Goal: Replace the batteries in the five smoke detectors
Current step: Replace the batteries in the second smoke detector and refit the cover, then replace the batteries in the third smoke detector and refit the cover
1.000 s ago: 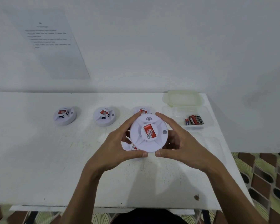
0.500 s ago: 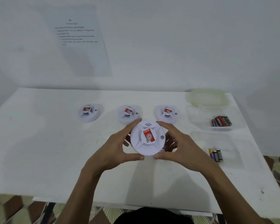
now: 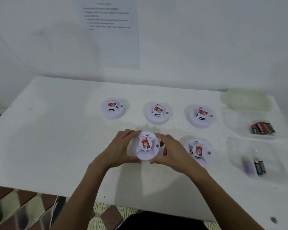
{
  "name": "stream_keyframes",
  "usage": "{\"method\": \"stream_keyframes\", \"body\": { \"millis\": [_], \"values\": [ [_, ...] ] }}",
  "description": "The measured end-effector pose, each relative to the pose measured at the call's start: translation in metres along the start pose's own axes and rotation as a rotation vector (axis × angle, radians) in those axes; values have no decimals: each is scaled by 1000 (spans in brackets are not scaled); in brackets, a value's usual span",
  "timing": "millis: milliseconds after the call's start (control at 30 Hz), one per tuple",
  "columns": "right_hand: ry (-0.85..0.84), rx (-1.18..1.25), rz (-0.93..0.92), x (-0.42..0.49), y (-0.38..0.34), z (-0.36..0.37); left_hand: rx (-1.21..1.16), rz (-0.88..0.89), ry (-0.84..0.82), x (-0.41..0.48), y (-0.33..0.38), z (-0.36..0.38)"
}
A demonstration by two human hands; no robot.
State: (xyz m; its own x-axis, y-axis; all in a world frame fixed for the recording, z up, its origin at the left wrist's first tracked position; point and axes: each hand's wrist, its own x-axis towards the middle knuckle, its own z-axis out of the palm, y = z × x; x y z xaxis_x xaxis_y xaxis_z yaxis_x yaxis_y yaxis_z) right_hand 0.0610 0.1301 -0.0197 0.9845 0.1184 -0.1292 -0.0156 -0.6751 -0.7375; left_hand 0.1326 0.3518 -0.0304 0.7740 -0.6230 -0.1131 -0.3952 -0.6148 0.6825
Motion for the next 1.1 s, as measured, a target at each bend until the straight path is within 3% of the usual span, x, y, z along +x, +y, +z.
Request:
{"method": "stream_keyframes", "body": {
  "millis": [567, 800, 967, 1100],
  "values": [
    [-107, -67, 107, 23, 21, 25, 47, -62, -8, 10, -32, 18],
    [-182, -46, 108, 15, 12, 1, 111, -94, -120, 11, -17, -2],
    [-49, -3, 113, 2, 15, -40, 27, -5, 67, 19, 28, -12],
    [117, 56, 177, -2, 33, -86, 22, 94, 76, 59, 68, 9]
  ]
}}
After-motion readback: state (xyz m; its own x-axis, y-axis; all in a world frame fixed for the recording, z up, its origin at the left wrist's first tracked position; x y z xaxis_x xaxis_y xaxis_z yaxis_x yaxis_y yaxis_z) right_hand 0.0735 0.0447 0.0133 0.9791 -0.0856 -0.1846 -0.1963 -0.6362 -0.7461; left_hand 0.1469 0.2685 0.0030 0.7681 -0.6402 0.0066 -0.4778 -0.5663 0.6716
